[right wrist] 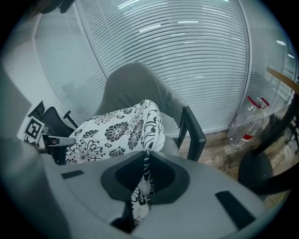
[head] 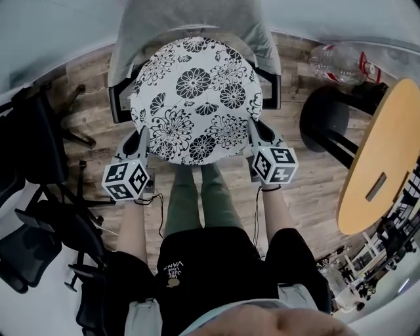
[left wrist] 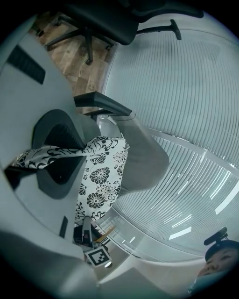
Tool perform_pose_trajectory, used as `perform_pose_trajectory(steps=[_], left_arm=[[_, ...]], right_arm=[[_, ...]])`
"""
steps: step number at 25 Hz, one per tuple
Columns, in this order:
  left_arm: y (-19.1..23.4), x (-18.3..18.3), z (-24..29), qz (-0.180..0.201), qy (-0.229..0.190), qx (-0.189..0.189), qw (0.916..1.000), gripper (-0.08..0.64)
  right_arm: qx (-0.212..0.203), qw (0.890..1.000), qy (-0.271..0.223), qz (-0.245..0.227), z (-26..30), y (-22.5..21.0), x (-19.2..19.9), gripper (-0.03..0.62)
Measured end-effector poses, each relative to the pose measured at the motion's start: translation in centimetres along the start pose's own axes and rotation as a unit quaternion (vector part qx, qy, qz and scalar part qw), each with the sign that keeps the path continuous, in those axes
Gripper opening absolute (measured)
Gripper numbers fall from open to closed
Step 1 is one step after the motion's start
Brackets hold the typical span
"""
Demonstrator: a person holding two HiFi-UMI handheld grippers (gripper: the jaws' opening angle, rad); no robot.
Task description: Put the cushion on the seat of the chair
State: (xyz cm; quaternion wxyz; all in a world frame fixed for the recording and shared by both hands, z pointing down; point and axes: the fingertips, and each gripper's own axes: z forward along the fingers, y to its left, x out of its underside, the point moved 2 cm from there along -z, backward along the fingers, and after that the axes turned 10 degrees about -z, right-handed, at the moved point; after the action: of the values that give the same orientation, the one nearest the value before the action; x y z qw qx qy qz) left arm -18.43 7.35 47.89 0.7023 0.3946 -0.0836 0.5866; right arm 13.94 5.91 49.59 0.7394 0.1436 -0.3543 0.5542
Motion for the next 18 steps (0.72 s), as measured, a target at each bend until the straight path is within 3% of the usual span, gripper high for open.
perform_pose_trajectory(steps=[18], left_arm=[[0.9,1.4,1.5,-0.011,0.019,-0.009,0.9997,0.037]], right_arm=[[0.005,1.000,0.026,0.001,1.4,-0.5,1.3,0.034]])
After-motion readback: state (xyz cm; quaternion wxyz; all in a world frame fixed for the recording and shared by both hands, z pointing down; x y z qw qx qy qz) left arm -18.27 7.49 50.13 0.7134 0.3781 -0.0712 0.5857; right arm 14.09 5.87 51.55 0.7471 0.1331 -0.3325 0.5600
